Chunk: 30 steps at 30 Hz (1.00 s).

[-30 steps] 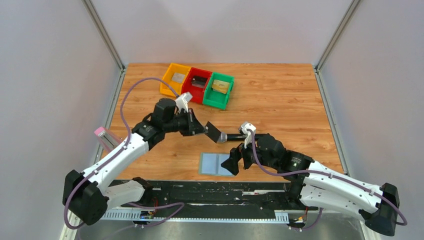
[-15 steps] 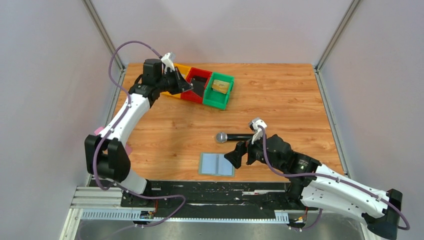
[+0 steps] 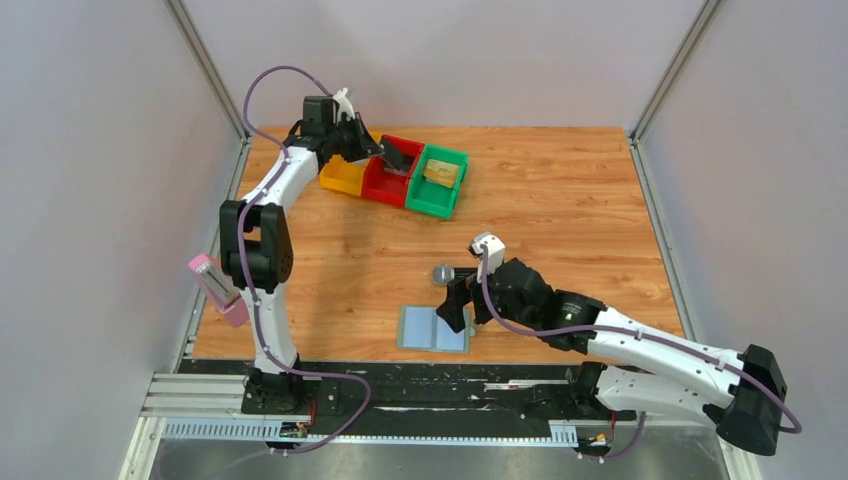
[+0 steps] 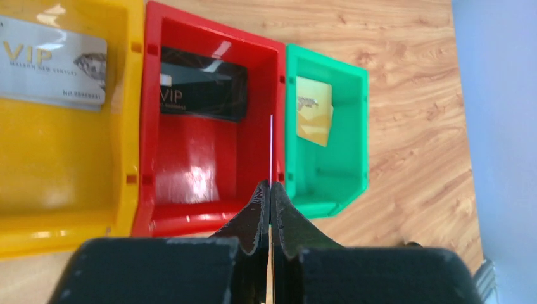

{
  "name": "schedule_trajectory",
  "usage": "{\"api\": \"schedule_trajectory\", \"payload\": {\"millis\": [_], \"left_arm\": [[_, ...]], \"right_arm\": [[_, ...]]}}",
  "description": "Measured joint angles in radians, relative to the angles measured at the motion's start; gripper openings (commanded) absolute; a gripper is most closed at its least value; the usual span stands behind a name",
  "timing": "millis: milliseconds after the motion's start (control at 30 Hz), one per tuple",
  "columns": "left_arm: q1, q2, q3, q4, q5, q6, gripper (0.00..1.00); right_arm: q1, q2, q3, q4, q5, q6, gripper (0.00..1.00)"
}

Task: Take the credit cards out of the card holder
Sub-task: Place the credit card in the storage box.

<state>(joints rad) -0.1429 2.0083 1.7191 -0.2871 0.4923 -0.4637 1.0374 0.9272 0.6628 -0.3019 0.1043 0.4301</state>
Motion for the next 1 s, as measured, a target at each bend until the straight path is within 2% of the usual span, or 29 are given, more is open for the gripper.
{"api": "schedule_trajectory", "payload": {"millis": [500,1000], "left_arm": [[0.002,0.303,0.270,0.055,0.039,0.003,0.00],[0.002,0.386,0.293,0.090,0.057,0.010,0.08]], "right_arm": [[-0.007,0.169,0.095,0.000,-0.009,-0.051,1.00],[-0.020,0.186,0.136,0.000,-0.009,-0.058,1.00]]}}
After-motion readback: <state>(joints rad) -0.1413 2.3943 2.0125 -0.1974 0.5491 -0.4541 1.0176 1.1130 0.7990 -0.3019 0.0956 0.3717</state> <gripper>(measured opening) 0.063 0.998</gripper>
